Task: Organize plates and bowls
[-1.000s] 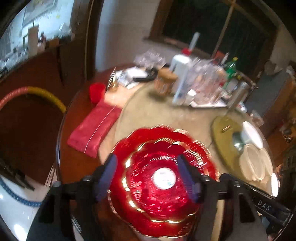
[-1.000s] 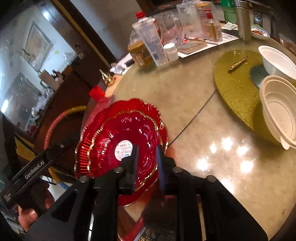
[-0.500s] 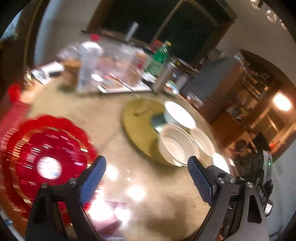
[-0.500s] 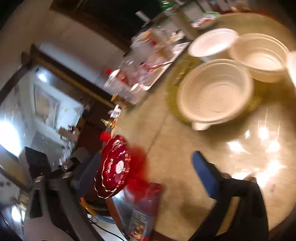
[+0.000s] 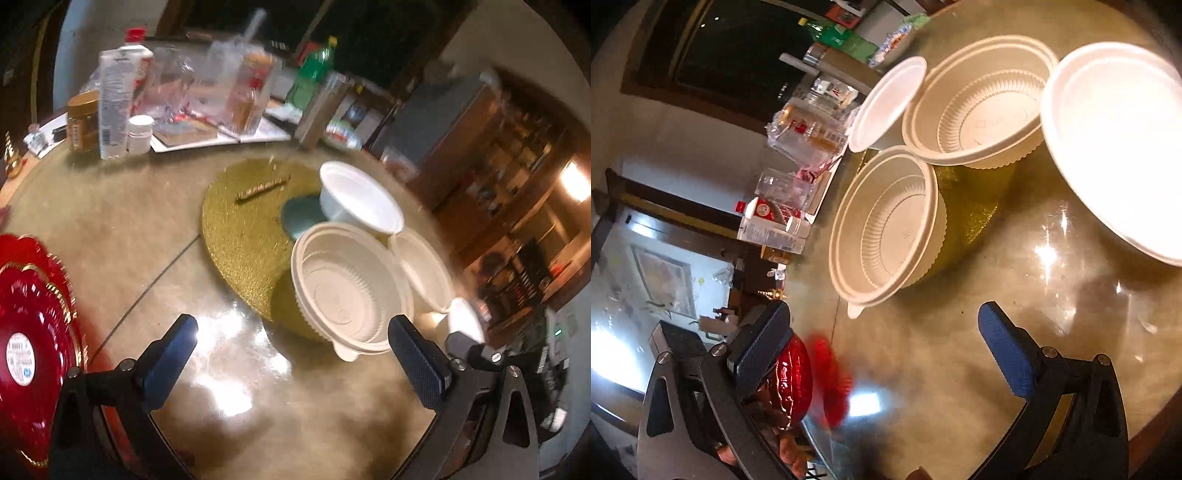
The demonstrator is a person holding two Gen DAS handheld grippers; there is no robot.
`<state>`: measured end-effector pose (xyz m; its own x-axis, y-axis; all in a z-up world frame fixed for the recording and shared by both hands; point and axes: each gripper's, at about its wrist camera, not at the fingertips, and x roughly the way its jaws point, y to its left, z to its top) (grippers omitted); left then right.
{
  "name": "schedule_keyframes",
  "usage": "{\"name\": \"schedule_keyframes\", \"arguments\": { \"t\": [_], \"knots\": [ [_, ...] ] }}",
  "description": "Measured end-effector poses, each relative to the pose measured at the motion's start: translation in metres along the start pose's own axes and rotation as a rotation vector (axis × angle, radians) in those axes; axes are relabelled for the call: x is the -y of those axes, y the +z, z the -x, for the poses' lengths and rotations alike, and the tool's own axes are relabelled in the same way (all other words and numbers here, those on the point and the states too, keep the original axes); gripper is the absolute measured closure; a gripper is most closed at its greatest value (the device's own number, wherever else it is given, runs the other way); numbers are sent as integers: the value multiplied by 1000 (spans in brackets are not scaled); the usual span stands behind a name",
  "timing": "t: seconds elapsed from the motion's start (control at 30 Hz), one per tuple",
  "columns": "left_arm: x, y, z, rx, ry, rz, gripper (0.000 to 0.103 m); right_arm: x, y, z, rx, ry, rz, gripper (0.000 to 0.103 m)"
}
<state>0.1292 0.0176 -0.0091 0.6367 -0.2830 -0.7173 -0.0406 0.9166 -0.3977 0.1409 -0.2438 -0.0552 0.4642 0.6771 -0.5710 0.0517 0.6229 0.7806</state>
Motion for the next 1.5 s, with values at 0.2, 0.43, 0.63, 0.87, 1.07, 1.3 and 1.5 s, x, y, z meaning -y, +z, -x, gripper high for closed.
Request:
{"name": "schedule_keyframes", "arguments": {
  "t": [0.2, 0.43, 0.63, 0.87, 1.07, 1.3, 1.5],
  "knots": [
    [9, 4, -25, -50, 66, -7, 0, 3, 15, -15, 9, 31, -50, 0],
    [9, 14, -46, -66, 126, 33, 1, 6, 26, -22, 15, 16, -59, 0],
    [15, 20, -53, -32, 179, 30, 2, 9, 36, -25, 28, -46, -53, 44],
    [16, 19, -72, -76, 243, 1, 42, 13, 39, -29, 39, -64, -55, 59],
    [17, 14, -80, -98, 268, -24, 68, 10, 39, -35, 23, -88, -21, 82],
    [24, 6, -72, -85, 287, -73, 86, 7, 34, -37, 16, -74, 15, 89],
    [19, 1, -64, -78, 296, -73, 86, 2, 30, -39, 8, -58, 35, 90]
  ]
}}
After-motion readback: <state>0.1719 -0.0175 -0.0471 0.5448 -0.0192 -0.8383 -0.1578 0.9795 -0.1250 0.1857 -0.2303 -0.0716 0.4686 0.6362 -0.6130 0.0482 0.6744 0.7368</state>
